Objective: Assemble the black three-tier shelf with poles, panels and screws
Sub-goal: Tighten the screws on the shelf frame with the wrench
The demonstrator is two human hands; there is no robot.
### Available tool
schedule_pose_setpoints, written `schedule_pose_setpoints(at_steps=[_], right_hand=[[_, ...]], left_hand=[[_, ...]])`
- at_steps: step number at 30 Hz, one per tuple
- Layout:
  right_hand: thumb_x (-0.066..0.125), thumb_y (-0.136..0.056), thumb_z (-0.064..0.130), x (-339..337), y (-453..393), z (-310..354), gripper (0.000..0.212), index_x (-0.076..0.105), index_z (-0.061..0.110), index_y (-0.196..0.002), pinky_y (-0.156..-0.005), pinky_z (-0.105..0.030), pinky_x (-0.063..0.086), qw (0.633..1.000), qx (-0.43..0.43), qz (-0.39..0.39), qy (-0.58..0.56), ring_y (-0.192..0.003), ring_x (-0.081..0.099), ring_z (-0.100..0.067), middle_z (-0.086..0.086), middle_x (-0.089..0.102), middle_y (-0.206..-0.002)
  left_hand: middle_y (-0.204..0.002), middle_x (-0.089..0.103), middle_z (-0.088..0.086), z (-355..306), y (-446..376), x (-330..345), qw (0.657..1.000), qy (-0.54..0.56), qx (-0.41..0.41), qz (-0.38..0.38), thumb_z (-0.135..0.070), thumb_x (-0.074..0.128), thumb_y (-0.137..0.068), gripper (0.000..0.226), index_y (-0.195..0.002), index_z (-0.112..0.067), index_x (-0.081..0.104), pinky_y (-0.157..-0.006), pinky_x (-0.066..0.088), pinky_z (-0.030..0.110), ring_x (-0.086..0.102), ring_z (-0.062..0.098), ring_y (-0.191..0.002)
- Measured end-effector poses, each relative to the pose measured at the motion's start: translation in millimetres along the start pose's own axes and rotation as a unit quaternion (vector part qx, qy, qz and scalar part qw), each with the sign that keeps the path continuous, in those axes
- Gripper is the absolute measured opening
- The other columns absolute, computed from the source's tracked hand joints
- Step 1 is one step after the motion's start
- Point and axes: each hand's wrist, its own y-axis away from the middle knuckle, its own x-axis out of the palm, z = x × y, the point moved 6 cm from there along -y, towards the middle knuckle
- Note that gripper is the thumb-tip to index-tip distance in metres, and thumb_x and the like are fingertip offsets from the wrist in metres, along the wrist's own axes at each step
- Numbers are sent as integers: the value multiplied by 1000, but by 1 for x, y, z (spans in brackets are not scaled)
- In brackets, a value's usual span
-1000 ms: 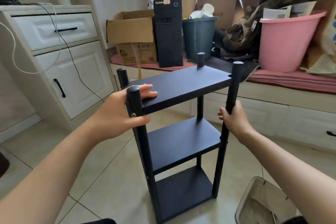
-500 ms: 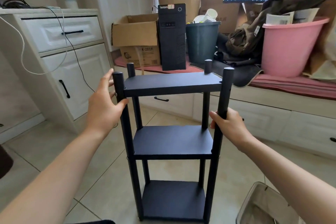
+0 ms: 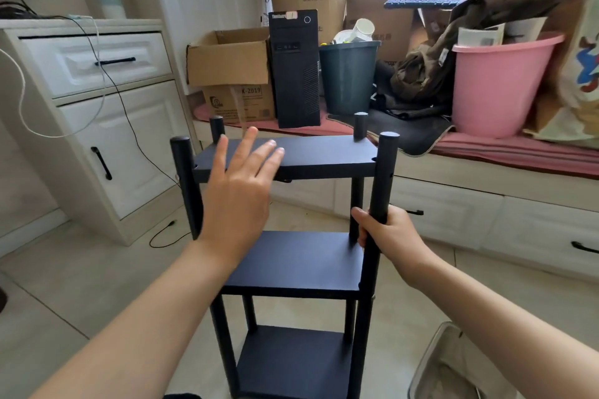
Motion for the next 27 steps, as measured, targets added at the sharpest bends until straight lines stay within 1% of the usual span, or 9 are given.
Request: schedule_pose_setpoints(at_steps=[2, 5, 7, 9, 11, 13, 18, 23, 27], right_hand=[[62, -96, 32, 3, 5, 0, 41, 51, 12, -61, -62, -26, 42, 1000, 17, 4, -14, -49, 50, -11, 1, 54, -50], [62, -94, 28, 11, 15, 0, 40, 47, 12, -60, -61, -25, 43, 999, 26, 29, -26, -50, 47, -14, 0, 51, -50], [63, -92, 24, 16, 22, 2, 40, 46, 12, -57, -57, -21, 42, 998, 26, 46, -29, -49, 45, -15, -2, 50, -50], [64, -91, 20, 20, 28, 2, 43, 45, 14, -53, -51, -16, 40, 997, 27, 56, -36, -46, 44, -15, -3, 49, -48], [64, -92, 19, 19, 33, 1, 44, 45, 14, -52, -48, -13, 39, 997, 28, 61, -36, -44, 43, -13, -3, 49, -48], [63, -93, 19, 15, 36, 0, 44, 45, 13, -53, -48, -12, 38, 997, 28, 64, -31, -45, 43, -13, -2, 49, -49], [61, -95, 17, 8, 37, 3, 40, 47, 12, -58, -55, -17, 43, 997, 21, 72, -20, -50, 47, -15, -4, 53, -53], [60, -94, 11, 9, 38, 5, 39, 48, 10, -57, -51, -15, 44, 997, 17, 69, -9, -48, 48, -14, -3, 52, -51], [57, -93, 7, 11, 44, 7, 35, 49, 4, -60, -51, -18, 44, 998, 2, 70, -7, -50, 47, -17, -9, 51, -54]], left_hand=[[-133, 66, 11, -23, -5, 1, 999, 29, 23, -8, 11, 71, -78, 53, -128, -4, 67, -116, 33, 57, 53, 34, -134], [-119, 73, 12, -52, -15, -3, 997, 63, 40, -29, 7, 78, -72, 46, -117, -3, 73, -98, 52, 51, 67, 33, -115], [-110, 76, 9, -66, -20, -7, 995, 81, 42, -45, 3, 82, -68, 42, -108, -5, 77, -82, 59, 44, 73, 32, -103], [-106, 77, 7, -77, -23, -8, 993, 96, 41, -48, -1, 85, -65, 39, -103, -7, 79, -71, 61, 39, 75, 30, -96], [-106, 77, 6, -87, -24, -7, 994, 92, 40, -40, -4, 86, -66, 39, -104, -9, 79, -69, 61, 37, 75, 30, -95], [-108, 77, 5, -94, -25, -6, 995, 81, 41, -36, -3, 85, -68, 39, -107, -9, 78, -68, 61, 37, 75, 29, -95], [-108, 76, 6, -102, -25, -3, 996, 68, 48, -37, 1, 80, -73, 37, -108, -8, 78, -65, 62, 36, 75, 30, -95], [-111, 75, 7, -102, -19, -5, 996, 67, 47, -37, 1, 81, -75, 37, -111, -7, 77, -67, 61, 38, 74, 33, -98], [-112, 75, 8, -103, -13, -9, 995, 66, 56, -46, 1, 81, -74, 39, -112, -6, 76, -67, 61, 39, 73, 34, -98]])
